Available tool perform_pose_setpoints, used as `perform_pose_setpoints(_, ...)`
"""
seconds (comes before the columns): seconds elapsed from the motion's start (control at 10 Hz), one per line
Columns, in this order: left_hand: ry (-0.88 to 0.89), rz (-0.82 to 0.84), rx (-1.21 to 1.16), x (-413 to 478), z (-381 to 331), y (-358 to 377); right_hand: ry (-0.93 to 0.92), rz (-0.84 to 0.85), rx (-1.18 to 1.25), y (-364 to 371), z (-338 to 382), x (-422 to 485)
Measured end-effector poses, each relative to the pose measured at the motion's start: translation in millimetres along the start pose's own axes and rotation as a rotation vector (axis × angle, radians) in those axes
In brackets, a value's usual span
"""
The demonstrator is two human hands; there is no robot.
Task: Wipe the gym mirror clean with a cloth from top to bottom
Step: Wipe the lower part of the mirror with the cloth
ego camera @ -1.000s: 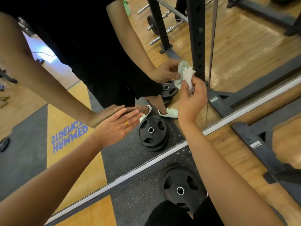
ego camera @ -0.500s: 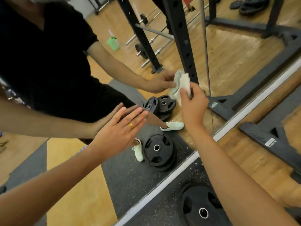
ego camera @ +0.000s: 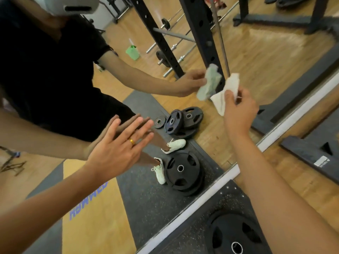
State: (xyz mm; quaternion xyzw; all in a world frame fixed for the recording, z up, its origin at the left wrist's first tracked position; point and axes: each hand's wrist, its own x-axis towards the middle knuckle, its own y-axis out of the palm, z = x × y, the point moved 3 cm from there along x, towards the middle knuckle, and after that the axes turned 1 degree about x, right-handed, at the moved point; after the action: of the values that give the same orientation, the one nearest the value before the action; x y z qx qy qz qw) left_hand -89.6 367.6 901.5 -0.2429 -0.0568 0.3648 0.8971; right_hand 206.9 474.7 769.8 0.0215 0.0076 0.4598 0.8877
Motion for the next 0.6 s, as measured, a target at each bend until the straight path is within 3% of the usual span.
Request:
perform_pose_setpoints(0.2,0.017,0.021,0.038,0.6,1.4,-2.2,0.096,-0.170,0.085,36.2,-4.5,4.6)
perform_pose_setpoints(0.4,0.002,0.016,-0.015,1.5,4.3,0.7,-0.086,0.004,0.020,39.6,-9.3,-37.9)
perform_pose_setpoints(0.6,-0.091,0.159,-0.167,8.8,-9.0,-3.0,0.009,-0.103,0.073,30.9,-12.5,5.9)
